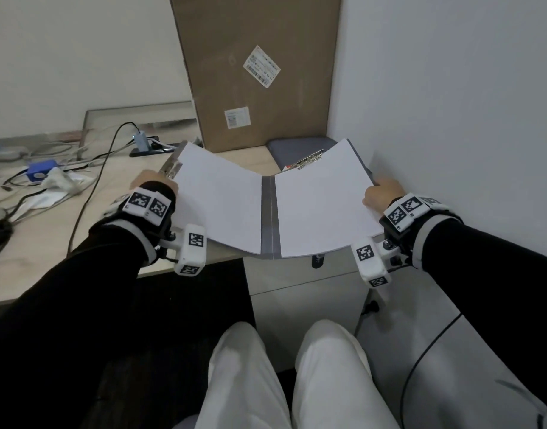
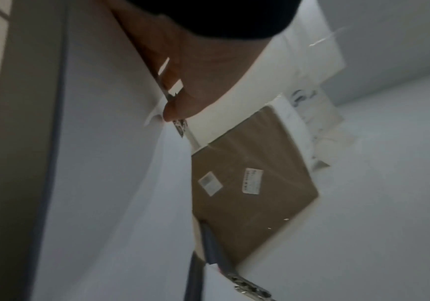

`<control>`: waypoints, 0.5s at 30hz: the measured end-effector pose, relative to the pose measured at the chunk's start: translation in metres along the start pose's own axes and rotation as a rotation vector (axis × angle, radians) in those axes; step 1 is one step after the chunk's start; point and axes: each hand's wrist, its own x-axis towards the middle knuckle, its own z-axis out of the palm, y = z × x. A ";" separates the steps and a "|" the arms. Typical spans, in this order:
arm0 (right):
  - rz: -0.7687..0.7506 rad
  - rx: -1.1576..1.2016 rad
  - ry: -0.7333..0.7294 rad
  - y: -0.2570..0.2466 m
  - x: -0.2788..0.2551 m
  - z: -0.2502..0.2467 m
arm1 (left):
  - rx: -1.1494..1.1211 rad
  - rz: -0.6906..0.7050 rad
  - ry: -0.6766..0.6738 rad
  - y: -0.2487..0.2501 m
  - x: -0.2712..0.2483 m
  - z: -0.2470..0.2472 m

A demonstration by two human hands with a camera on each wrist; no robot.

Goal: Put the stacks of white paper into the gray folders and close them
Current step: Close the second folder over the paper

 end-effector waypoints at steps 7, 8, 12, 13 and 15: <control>-0.029 -0.036 -0.005 -0.014 -0.013 -0.010 | -0.023 0.336 -0.064 0.059 -0.043 -0.061; -0.035 -0.051 -0.016 -0.016 -0.014 -0.012 | -0.114 0.366 -0.140 0.067 -0.051 -0.065; -0.064 -0.081 -0.091 -0.025 -0.029 -0.021 | -0.537 0.477 -0.473 0.089 -0.079 -0.059; -0.052 -0.038 -0.100 -0.025 -0.031 -0.022 | -0.550 0.509 -0.510 0.092 -0.087 -0.053; -0.014 0.172 -0.178 -0.023 -0.026 -0.021 | -0.538 0.581 -0.561 0.098 -0.103 -0.039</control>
